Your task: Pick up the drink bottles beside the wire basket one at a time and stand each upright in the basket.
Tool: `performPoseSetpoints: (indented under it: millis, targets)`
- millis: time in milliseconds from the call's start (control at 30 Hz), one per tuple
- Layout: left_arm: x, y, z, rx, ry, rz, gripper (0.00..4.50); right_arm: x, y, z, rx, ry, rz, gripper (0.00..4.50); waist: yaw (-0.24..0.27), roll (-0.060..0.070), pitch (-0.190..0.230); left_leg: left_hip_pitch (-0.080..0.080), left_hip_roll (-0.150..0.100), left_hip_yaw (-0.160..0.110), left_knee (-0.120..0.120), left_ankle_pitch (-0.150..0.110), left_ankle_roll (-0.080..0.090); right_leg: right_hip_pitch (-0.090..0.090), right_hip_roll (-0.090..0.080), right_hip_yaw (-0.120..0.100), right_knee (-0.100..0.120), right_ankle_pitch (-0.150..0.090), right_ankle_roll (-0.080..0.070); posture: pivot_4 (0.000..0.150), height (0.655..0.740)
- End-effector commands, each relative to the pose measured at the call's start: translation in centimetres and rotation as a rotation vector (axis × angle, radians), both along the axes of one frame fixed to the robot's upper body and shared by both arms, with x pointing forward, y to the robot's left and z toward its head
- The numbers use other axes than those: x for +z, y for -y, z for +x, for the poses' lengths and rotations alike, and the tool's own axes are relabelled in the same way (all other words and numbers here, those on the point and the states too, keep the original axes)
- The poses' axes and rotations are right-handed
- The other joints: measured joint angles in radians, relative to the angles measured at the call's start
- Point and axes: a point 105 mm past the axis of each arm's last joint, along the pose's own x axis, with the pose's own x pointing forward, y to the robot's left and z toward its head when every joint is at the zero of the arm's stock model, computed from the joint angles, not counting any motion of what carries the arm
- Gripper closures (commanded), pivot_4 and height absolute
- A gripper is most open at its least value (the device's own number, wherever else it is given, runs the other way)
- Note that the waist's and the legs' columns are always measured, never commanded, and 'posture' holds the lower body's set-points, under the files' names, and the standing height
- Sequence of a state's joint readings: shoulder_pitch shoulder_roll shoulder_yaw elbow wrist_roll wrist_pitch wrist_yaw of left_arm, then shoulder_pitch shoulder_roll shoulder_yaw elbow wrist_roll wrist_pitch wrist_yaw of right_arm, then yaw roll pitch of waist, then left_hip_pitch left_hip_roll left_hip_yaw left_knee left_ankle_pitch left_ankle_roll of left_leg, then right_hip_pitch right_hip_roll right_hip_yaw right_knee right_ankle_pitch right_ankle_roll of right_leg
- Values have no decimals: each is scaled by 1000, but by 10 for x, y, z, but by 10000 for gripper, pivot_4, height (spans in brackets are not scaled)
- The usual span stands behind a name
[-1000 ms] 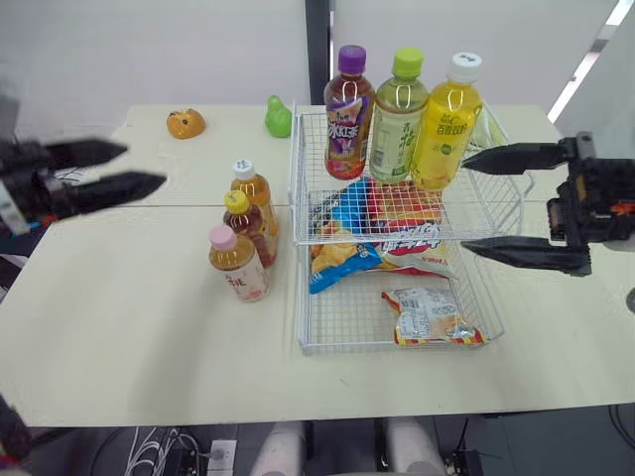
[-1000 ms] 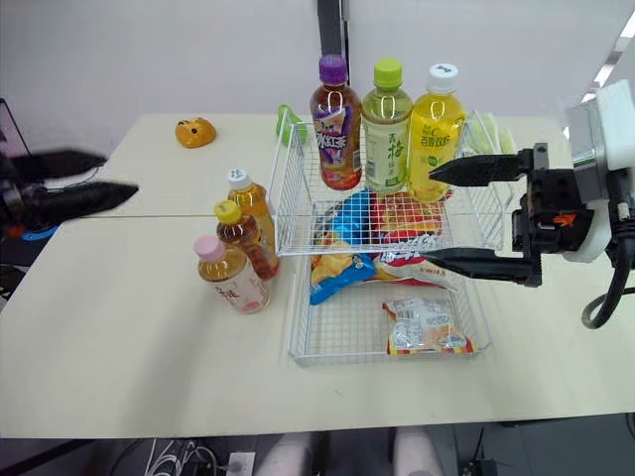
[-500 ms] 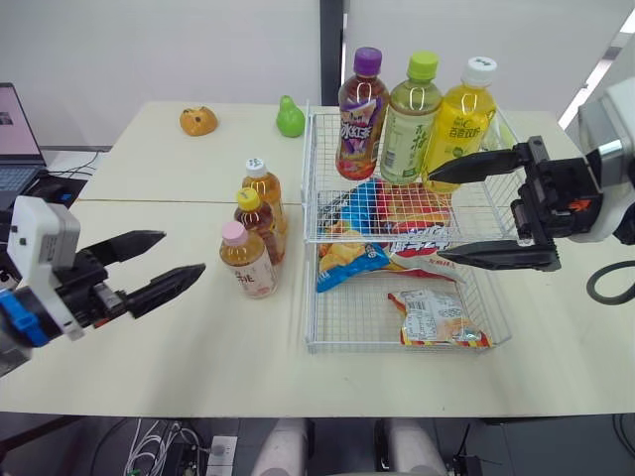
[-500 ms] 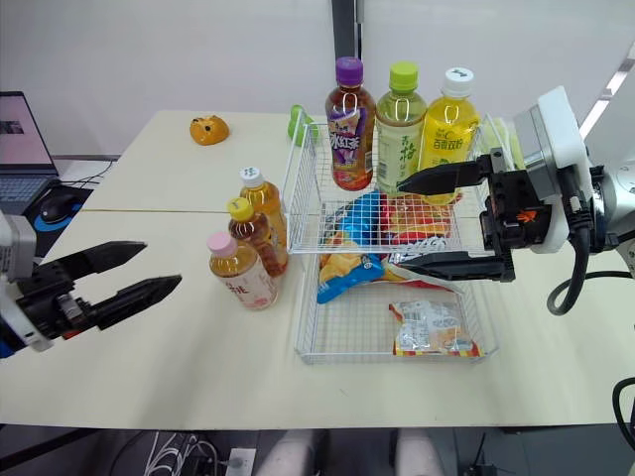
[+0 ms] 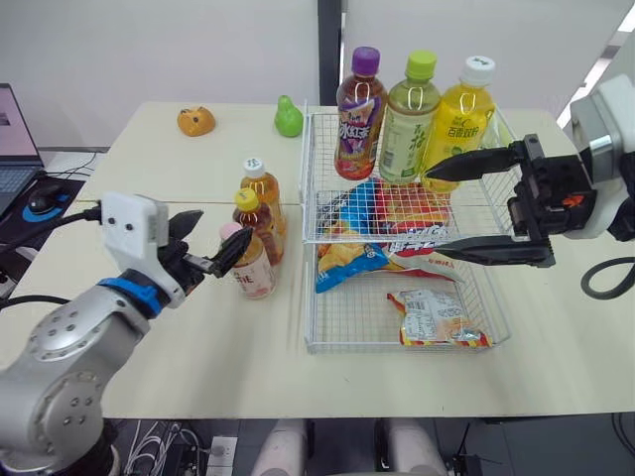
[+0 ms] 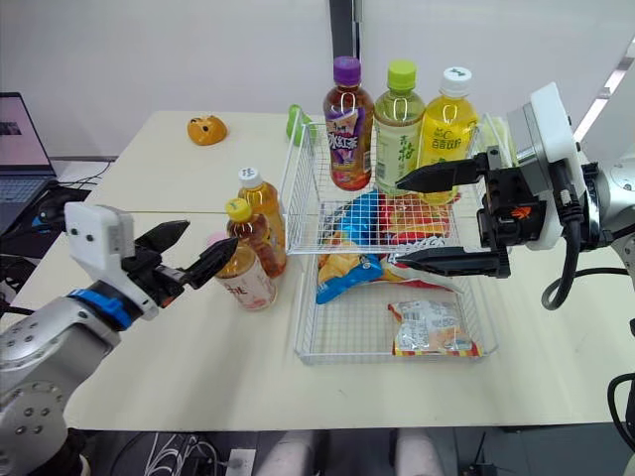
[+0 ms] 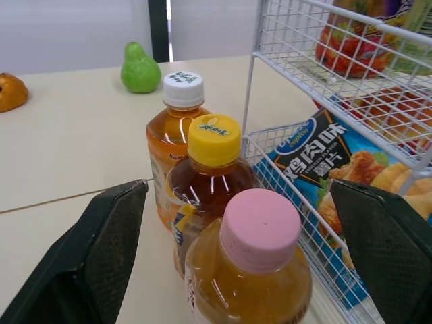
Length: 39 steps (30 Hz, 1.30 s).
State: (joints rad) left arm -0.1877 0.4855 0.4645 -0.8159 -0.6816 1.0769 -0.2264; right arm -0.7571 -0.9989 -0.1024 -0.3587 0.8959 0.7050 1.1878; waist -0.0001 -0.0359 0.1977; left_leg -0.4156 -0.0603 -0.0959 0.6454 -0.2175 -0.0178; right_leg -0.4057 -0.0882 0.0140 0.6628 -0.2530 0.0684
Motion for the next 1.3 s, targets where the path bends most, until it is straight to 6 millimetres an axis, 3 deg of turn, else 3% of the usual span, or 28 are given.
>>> performPoseSetpoints:
  millis: [33,133,200,500,633,767,933,1100,1200,1300]
  targets:
    - [6,6,1,36,56,24,258,10,2,-6,-4,59,11,0,0,0,0,0,0,0,0,0,0,0,0,0,0,0,0,1500,7400]
    - [2,13,4,32,56,3,258,10,2,-7,-3,60,13,0,0,0,0,0,0,0,0,0,0,0,0,0,0,0,0,1500,7400]
    - [1,14,6,38,56,0,4200,10,2,-7,-3,60,14,0,1,0,0,0,0,0,0,0,0,0,0,0,0,0,0,1500,7400]
    - [-6,16,10,70,41,-16,31511,11,4,-9,-11,65,18,0,0,0,0,0,0,0,0,0,0,0,0,0,0,0,0,1500,7400]
    - [-6,18,6,64,47,-21,31468,12,4,-8,-19,71,23,0,1,0,0,0,0,0,0,0,0,0,0,0,0,0,0,1500,7400]
    - [9,21,-2,14,102,11,31468,14,6,-6,-33,81,26,0,1,0,0,0,0,0,0,0,0,0,0,0,0,0,0,1500,7400]
    - [47,19,-14,-93,195,93,31468,16,13,-3,-75,90,27,0,0,0,0,-1,0,-1,0,0,0,-1,0,-1,0,0,0,1500,7400]
    - [102,6,-17,-254,251,79,31468,19,21,0,-135,91,58,0,1,0,0,-1,0,-2,0,0,0,0,1,-3,-1,0,0,1500,7400]
    - [152,-12,-16,-294,300,32,31468,24,28,2,-184,98,77,0,-1,-2,1,-1,0,-2,0,0,0,0,1,-3,-1,0,0,1500,7400]
    - [184,-5,-20,-430,296,-2,31468,24,35,6,-233,113,64,0,-4,-2,1,-1,0,-2,-1,0,0,0,2,-3,-1,0,0,1500,7400]
